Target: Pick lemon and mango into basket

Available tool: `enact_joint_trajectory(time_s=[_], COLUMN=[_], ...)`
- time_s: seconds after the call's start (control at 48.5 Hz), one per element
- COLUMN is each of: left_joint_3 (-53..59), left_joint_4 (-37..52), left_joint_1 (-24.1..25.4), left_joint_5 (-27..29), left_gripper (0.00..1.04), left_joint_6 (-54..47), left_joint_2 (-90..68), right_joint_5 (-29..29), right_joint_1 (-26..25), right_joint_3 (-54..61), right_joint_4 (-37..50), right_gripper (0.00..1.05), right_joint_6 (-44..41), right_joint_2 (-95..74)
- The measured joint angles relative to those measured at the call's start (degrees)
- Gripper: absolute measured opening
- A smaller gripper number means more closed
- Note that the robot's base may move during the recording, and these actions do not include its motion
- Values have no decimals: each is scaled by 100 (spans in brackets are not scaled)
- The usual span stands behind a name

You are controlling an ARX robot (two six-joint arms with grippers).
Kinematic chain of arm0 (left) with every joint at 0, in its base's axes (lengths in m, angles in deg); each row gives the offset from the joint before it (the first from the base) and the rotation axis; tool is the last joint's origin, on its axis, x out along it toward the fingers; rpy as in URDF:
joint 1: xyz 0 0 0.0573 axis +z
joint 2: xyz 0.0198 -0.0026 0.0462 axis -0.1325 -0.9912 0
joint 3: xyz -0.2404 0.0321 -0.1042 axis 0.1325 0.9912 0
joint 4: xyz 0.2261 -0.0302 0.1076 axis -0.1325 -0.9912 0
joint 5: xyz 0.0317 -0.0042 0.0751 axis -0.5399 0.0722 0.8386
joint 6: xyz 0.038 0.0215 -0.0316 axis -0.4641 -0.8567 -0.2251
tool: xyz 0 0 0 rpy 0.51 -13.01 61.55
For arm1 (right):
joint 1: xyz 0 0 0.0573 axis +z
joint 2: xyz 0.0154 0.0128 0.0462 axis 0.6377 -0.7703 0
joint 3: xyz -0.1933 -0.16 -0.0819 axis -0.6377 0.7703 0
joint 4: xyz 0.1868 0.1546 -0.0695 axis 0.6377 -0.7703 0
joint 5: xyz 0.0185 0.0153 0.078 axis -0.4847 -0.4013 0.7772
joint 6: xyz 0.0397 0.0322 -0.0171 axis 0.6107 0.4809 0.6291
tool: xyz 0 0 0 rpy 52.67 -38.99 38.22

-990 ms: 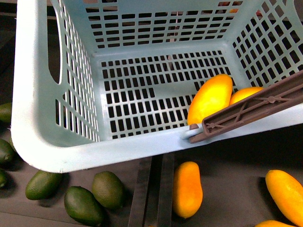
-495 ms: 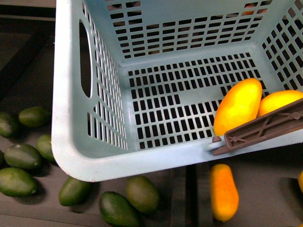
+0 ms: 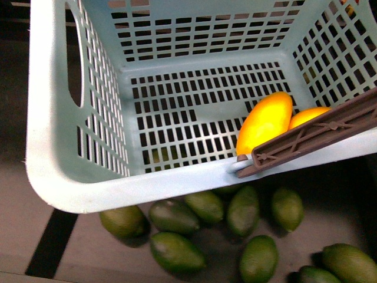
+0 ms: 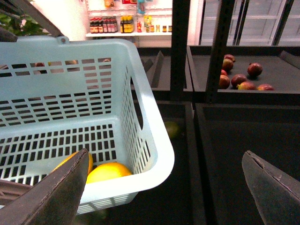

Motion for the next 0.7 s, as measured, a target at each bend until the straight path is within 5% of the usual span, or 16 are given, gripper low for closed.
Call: enact_joint_trajectory(time_s=[0.701], left_joint_3=[0], left_joint_4=[-2], left_joint_1=[87], left_joint_5=[66], left_gripper=[29], left_joint_6=[7], left_joint_2=[15], right_joint_5=[50], right_joint_1=[-11], right_joint_3=[2], right_joint_4=[-2], right_gripper=[96], right_joint_6=[-2], right_joint_2=[2])
